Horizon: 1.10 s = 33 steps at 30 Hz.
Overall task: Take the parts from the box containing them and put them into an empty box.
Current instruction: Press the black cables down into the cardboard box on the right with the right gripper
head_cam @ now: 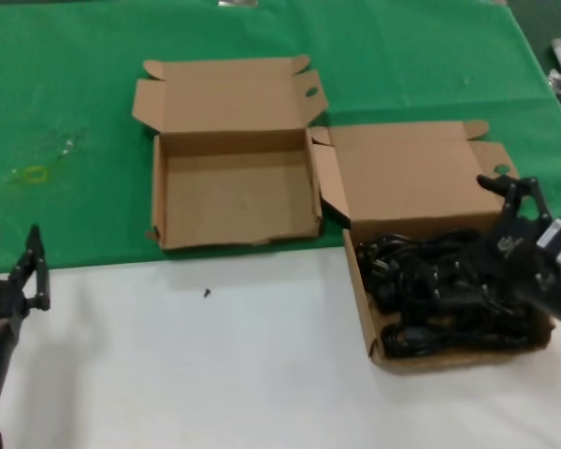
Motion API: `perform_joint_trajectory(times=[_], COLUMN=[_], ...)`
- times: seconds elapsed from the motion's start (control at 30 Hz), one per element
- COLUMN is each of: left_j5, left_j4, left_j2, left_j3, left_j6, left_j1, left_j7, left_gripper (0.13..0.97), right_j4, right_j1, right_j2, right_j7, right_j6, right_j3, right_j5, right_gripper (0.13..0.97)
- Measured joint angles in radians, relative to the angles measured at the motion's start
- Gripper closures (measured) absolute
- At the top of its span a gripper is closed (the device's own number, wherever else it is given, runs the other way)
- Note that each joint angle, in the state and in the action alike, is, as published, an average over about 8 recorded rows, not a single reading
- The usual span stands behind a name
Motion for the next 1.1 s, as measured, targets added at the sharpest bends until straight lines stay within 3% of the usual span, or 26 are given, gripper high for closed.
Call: perform_joint_trajectory(times=[0.2, 0.33, 0.53, 0.77, 1.1], left_j5=[0.000, 0.000, 0.000, 0.000, 0.000], left_j4=[0.000, 0.000, 0.000, 0.000, 0.000], left_j2=[0.000, 0.000, 0.000, 0.000, 0.000], left_j3=[0.000, 0.000, 0.000, 0.000, 0.000], left_j6=[0.000, 0.000, 0.000, 0.000, 0.000], left_j1=[0.000, 0.000, 0.000, 0.000, 0.000], left_j7=[0.000, 0.000, 0.000, 0.000, -0.001], left_gripper=[0.803, 0.803, 0.886, 0.934, 0.954], right_j4=[-0.054, -0.117, -0.215, -0.299, -0.404], right_j1=[0.036, 0.103, 0.232, 0.333, 0.418], right_j2=[0.112, 0.163, 0.194, 0.173, 0.099], right_j7=[-0.105, -0.184, -0.310, -0.422, -0.518], right_j6=[-0.258, -0.417, -0.599, -0.708, -0.741], right_j3=[0.037, 0.035, -0.001, -0.045, -0.075], right_j5=[0.054, 0.047, -0.003, -0.063, -0.115], right_gripper=[0.129, 0.129, 0.129, 0.129, 0.145])
